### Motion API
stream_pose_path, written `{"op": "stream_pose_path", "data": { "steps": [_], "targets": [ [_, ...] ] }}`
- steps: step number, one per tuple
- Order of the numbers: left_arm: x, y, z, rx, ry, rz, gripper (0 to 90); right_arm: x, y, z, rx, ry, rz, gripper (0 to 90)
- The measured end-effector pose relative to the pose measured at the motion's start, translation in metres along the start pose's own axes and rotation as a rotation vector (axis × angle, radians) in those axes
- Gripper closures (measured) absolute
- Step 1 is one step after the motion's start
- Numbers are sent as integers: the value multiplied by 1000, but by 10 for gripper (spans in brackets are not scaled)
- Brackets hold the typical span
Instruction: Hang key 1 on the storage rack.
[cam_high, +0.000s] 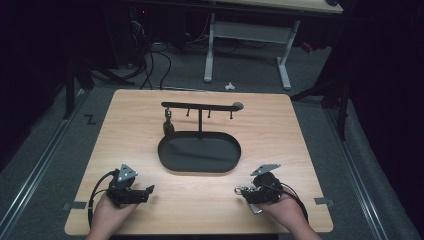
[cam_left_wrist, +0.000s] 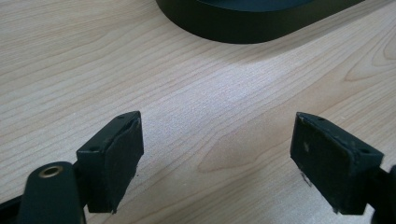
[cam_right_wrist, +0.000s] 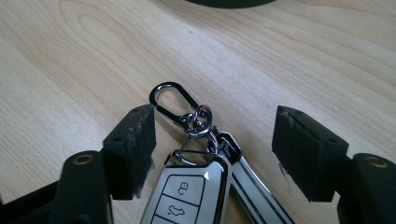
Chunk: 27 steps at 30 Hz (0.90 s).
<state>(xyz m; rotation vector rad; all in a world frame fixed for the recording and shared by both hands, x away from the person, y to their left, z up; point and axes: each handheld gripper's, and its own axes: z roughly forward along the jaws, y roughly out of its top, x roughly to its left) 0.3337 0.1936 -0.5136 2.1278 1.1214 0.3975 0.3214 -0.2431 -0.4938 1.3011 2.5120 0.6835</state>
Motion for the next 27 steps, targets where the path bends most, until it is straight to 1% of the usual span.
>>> {"op": "stream_pose_path", "data": {
  "steps": [4, 6, 7, 8, 9, 12, 13, 14, 17, 18, 19, 20, 21, 22, 23, 25, 26, 27],
  "targets": [
    [-1, 0, 1, 6, -5, 5, 180, -1, 2, 2, 19, 11, 8, 324],
    [-1, 0, 1, 7, -6, 7, 182, 0, 5, 6, 36, 15, -7, 346],
    [-1, 0, 1, 7, -6, 7, 183, 0, 5, 6, 36, 15, -7, 346],
    [-1, 0, 1, 3, -6, 4, 183, 2, 7, 9, 51, 16, -21, 370],
    [-1, 0, 1, 3, -6, 4, 183, 2, 8, 10, 56, 18, -26, 386],
    [-1, 0, 1, 5, -9, 7, 185, 3, 10, 13, 71, 15, -33, 442],
    [-1, 0, 1, 5, -9, 7, 186, 3, 10, 13, 71, 15, -33, 442],
    [-2, 0, 1, 7, -12, 10, 186, 3, 12, 15, 76, 5, -34, 476],
    [-2, 0, 1, 9, -14, 13, 188, 2, 14, 16, 74, -2, -22, 516],
    [-2, 0, 1, 9, -15, 13, 190, -1, 16, 18, 70, -5, -9, 541],
    [-2, 0, 1, 9, -15, 13, 190, -1, 16, 18, 70, -5, -9, 541],
    [-2, 0, 1, 9, -16, 14, 193, -3, 18, 18, 75, -16, 0, 579],
    [-2, 0, 1, 9, -16, 14, 194, -3, 18, 18, 75, -16, 0, 579],
    [-2, 0, 1, 9, -17, 14, 195, -6, 21, 19, 84, -17, 10, 596],
    [-2, 0, 1, 9, -17, 14, 196, -6, 21, 19, 84, -17, 10, 596],
    [-2, 0, 1, 10, -19, 15, 198, -8, 25, 18, 121, -11, 31, 601],
    [-2, 0, 1, 12, -20, 17, 199, -9, 27, 18, 136, -12, 30, 601],
    [-2, 0, 1, 12, -20, 17, 200, -9, 27, 18, 136, -12, 30, 601]
  ]
}}
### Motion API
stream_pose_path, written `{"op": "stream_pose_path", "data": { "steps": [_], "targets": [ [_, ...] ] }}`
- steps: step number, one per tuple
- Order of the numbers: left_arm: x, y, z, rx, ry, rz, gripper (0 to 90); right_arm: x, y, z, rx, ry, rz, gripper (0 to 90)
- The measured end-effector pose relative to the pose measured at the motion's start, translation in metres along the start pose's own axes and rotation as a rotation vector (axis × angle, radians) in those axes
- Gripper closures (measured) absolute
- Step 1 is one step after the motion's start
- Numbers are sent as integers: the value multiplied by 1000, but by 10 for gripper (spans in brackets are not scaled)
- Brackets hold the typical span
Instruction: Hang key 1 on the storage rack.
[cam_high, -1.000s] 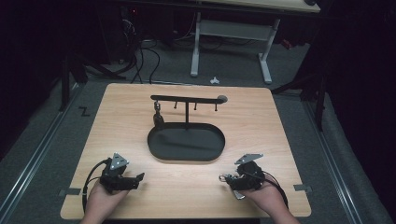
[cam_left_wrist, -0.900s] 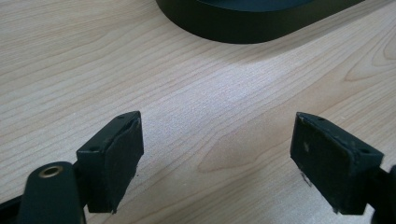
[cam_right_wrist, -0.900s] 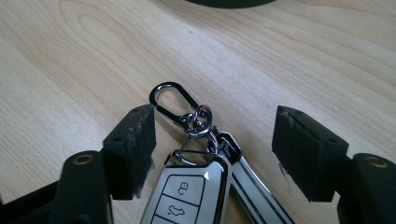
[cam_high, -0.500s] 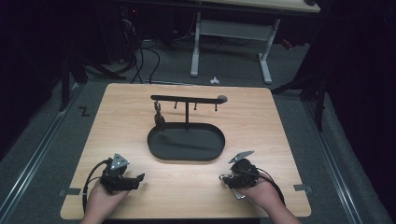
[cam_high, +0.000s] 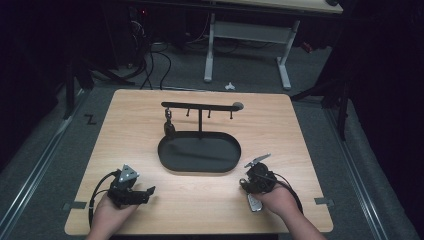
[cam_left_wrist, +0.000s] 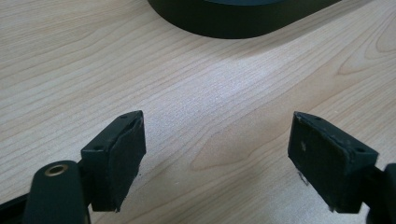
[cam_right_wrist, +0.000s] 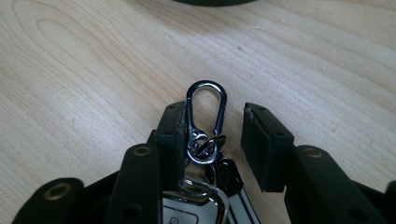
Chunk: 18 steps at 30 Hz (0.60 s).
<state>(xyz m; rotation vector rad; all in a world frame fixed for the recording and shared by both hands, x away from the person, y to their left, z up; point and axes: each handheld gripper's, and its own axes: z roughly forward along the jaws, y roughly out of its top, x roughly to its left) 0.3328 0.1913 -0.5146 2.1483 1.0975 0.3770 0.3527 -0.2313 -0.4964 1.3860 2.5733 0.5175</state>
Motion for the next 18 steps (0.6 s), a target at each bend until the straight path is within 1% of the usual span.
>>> {"op": "stream_pose_path", "data": {
  "steps": [1, 2, 3, 4, 5, 6, 7, 8, 9, 10, 11, 12, 13, 14, 15, 16, 18],
  "targets": [
    [0, 0, 1, 0, -1, 3, 200, 1, 4, -2, 29, 1, 16, 595],
    [0, 0, 1, 0, -1, 3, 200, 1, 7, -3, 39, -1, 17, 591],
    [0, 0, 1, 3, -3, 5, 201, 2, 8, -3, 52, 3, 30, 583],
    [0, 0, 1, 3, -3, 5, 201, 2, 8, -3, 52, 3, 30, 583],
    [-1, 0, 1, 3, -6, 6, 202, 2, 14, -4, 85, 0, 24, 574],
    [-1, 0, 1, 3, -7, 6, 202, 2, 17, -4, 103, 4, 24, 572],
    [-1, 0, 1, 3, -7, 6, 202, 1, 20, -4, 118, 5, 13, 570],
    [-1, 0, 1, 4, -8, 6, 202, 1, 20, -4, 118, 5, 13, 570],
    [-1, 0, 1, 3, -8, 8, 202, 1, 25, -2, 149, 13, 30, 563],
    [-1, 0, 1, 3, -8, 8, 202, 1, 25, -2, 149, 13, 30, 563],
    [-1, 0, 1, 3, -8, 8, 202, 2, 29, 0, 168, 11, 29, 554],
    [-1, 0, 1, 3, -8, 8, 202, 2, 29, 0, 168, 11, 29, 554],
    [-1, 0, 1, 3, -9, 9, 202, 2, 30, 1, 180, 5, 21, 552],
    [-1, 0, 1, 3, -9, 9, 202, 2, 32, 6, 199, 12, 31, 553],
    [-1, 0, 1, 3, -10, 9, 202, 1, 33, 7, 196, 9, 15, 562],
    [-1, 0, 1, 3, -11, 9, 202, 2, 34, 7, 203, 11, 32, 564],
    [-1, 0, 1, 4, -12, 10, 203, 2, 35, 7, 209, 10, 32, 566]
  ]
}}
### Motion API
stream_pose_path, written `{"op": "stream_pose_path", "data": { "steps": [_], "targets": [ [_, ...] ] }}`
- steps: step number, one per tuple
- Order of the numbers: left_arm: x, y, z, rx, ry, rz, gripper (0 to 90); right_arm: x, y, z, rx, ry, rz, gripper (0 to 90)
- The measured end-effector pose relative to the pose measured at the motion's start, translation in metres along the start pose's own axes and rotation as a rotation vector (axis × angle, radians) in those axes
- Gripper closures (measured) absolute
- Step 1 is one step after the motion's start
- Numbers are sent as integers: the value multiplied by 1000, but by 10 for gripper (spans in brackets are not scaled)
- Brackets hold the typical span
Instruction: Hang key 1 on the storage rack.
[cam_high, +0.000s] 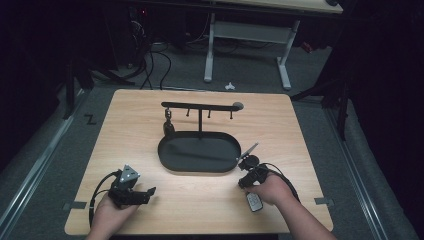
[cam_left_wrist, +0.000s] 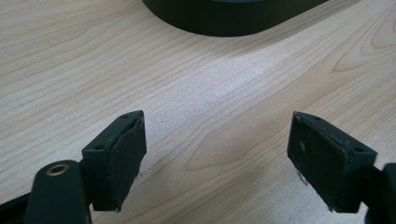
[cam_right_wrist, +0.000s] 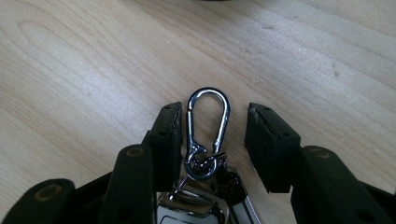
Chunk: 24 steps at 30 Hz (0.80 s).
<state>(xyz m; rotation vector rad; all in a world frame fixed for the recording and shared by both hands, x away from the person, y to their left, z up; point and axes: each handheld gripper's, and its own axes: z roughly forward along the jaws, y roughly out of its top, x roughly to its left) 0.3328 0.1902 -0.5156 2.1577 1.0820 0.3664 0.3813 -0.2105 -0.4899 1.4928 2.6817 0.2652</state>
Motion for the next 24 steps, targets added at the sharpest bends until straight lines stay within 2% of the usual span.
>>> {"op": "stream_pose_path", "data": {
  "steps": [1, 2, 3, 4, 5, 9, 16, 19, 20, 24],
  "targets": [
    [0, 0, 0, 1, -1, 0, 203, 1, 3, 0, 31, -11, -14, 558],
    [0, 0, 0, 1, -1, 0, 203, 1, 3, 0, 31, -11, -14, 558],
    [0, 0, 0, 2, -2, 1, 204, 4, 6, 0, 66, -20, -5, 552],
    [0, 0, 0, 2, -2, 1, 204, 2, 8, 1, 72, -27, -40, 551],
    [0, 0, 1, 3, -3, 2, 204, 3, 10, 1, 91, -37, -52, 549],
    [0, 0, 1, 3, -5, 3, 204, 4, 18, 3, 147, -35, -49, 535],
    [-1, 0, 1, 1, -7, 7, 205, 2, 24, 4, 188, -35, -36, 584],
    [-1, 0, 0, -1, -7, 9, 206, 2, 27, 4, 204, -36, -32, 632],
    [-1, 0, 0, -2, -7, 6, 208, 2, 28, 4, 213, -33, -50, 652],
    [-2, 0, 1, -4, -10, 7, 209, 5, 30, 4, 227, -40, -59, 682]
  ]
}}
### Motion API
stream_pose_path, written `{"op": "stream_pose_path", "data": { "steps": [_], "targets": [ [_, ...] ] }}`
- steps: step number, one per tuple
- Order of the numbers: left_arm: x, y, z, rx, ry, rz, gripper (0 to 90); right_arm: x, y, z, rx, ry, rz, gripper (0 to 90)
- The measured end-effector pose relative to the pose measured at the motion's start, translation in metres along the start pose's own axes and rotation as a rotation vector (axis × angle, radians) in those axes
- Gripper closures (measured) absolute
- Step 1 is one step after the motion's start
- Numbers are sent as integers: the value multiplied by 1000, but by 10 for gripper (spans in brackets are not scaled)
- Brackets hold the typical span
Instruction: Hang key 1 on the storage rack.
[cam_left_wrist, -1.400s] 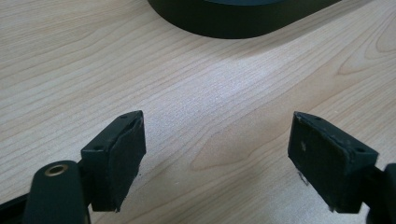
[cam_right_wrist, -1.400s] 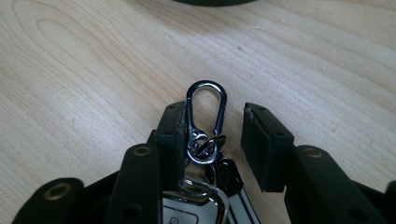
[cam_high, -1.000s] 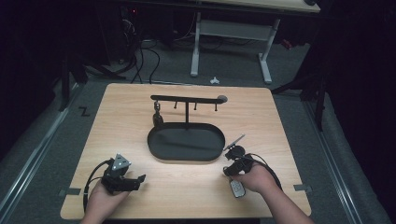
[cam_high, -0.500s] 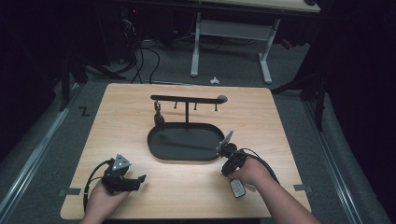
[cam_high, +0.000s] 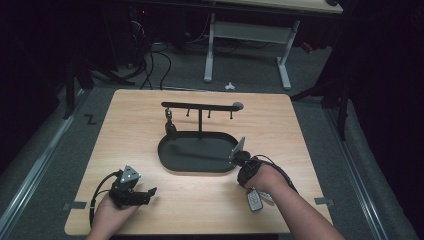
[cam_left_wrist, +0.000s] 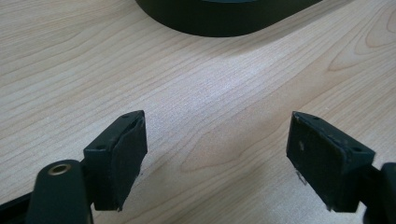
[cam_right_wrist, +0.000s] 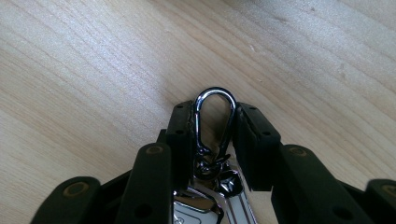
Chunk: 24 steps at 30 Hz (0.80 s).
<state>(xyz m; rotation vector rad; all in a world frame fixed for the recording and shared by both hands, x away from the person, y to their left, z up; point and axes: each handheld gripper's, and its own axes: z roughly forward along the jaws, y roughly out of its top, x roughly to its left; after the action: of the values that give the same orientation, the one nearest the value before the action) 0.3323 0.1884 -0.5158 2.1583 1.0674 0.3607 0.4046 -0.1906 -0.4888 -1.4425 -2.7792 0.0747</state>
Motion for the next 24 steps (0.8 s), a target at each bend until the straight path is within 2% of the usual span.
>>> {"op": "stream_pose_path", "data": {
  "steps": [4, 7, 10, 15, 24],
  "targets": [
    [0, 0, 0, 1, 0, 1, 210, 1, -1, 0, -6, 0, 2, 693],
    [0, 0, 0, -1, 0, 2, 211, 3, -5, -1, -23, -16, -6, 695],
    [0, 0, 0, -1, -1, 0, 211, 2, -9, -2, -44, -11, 0, 695],
    [0, 0, 1, 6, -4, 6, 211, -3, -18, -14, -107, -4, 26, 696],
    [-2, 0, 2, 5, -2, 5, 211, -7, -31, -33, -185, -12, 60, 697]
  ]
}}
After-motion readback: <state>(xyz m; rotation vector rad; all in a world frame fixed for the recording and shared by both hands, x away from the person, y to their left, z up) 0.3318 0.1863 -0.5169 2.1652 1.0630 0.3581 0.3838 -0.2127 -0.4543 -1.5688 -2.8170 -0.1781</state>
